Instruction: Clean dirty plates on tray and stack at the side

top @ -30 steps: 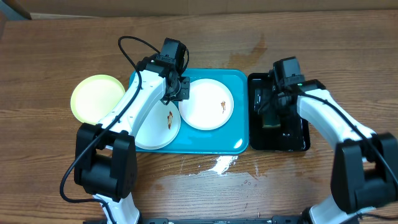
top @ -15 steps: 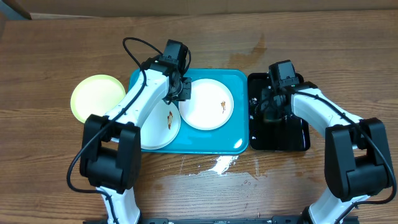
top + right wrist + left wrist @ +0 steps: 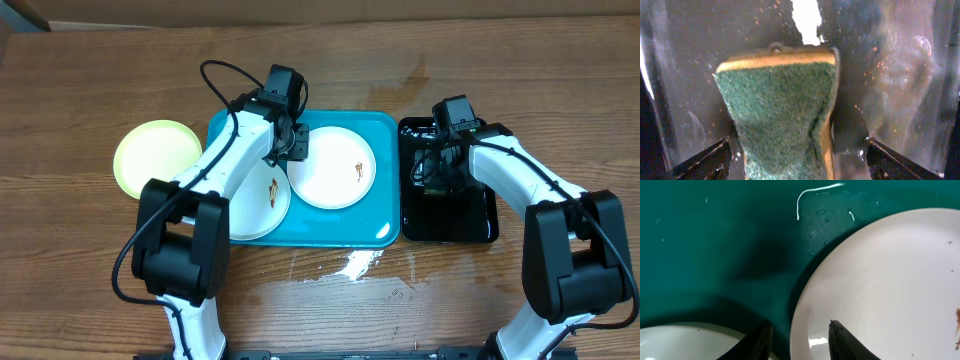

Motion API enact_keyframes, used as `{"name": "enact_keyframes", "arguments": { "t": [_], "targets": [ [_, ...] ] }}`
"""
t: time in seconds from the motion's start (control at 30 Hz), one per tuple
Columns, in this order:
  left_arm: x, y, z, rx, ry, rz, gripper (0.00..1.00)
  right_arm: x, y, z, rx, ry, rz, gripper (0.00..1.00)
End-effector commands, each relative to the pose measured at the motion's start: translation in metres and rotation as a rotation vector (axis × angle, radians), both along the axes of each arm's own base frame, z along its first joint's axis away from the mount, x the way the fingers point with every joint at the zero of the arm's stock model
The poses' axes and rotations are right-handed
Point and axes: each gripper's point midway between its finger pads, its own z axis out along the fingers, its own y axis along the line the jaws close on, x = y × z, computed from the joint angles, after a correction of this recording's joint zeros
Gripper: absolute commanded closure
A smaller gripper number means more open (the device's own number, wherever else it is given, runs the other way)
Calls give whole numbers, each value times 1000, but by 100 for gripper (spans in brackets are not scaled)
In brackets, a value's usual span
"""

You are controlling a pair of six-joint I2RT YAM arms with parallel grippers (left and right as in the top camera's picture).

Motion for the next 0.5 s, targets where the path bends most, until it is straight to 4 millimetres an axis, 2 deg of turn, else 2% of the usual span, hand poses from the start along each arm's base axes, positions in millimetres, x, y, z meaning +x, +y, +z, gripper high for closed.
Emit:
{"name": "enact_keyframes", "arguments": {
  "t": [0.0, 0.17, 0.3, 0.47],
  "targets": [
    [-1, -2, -18, 8, 40, -7, 63, 10, -1, 9, -4, -32, -16, 14],
    [-5, -2, -37, 15, 83, -12, 64, 9, -2, 10, -6, -26, -20, 13],
    [-7, -5, -46, 4, 101, -35, 69, 6, -6, 9, 10, -16, -118, 13],
    [3, -7, -42, 3, 56, -70, 96, 4, -9, 8, 76, 11, -151, 7]
  ]
}}
